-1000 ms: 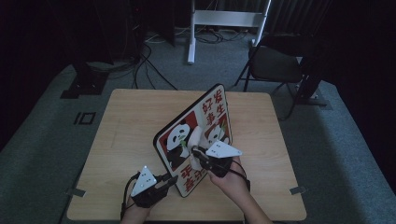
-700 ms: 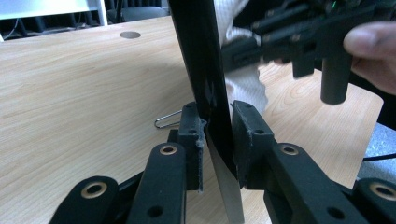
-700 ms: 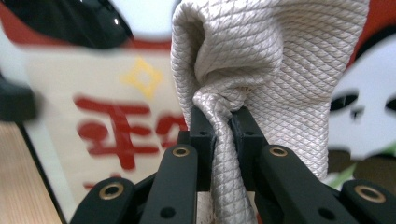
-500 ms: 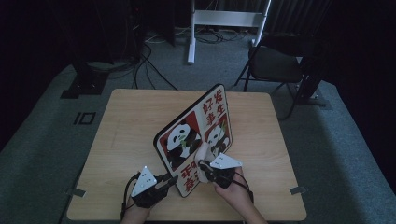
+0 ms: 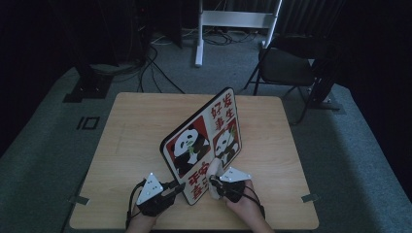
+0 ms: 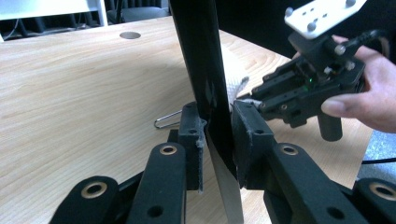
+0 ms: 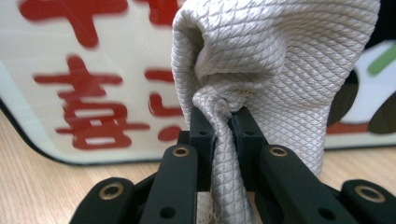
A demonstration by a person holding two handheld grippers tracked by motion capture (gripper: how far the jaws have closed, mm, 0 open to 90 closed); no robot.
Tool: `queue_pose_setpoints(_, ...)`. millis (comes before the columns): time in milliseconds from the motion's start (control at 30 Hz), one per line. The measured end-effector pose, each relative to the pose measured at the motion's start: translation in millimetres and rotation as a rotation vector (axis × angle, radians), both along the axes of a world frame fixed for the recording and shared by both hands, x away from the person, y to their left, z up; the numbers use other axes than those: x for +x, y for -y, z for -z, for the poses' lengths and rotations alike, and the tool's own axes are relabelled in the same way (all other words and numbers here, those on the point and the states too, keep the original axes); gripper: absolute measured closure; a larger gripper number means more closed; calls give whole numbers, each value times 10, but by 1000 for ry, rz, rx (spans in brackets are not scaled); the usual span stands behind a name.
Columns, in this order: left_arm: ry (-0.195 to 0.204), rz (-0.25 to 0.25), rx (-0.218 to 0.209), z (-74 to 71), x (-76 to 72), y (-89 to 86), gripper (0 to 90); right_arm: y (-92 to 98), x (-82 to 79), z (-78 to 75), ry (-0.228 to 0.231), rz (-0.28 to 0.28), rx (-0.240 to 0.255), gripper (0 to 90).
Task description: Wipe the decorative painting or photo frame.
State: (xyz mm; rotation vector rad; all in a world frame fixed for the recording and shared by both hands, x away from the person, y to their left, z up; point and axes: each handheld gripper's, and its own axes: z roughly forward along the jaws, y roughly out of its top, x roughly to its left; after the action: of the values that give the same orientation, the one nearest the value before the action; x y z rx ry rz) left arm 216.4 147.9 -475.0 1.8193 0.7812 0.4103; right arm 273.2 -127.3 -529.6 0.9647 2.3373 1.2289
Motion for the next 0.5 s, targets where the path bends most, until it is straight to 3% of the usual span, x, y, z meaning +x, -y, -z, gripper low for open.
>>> queue_pose_setpoints(333, 0, 1, -1, 1, 0, -1, 756, 40, -9, 167, -42, 3, -34, 816)
queue_pose_setpoints(500, 0, 1, -3, 3, 2, -4, 756, 37, -15, 71, -41, -3, -20, 817)
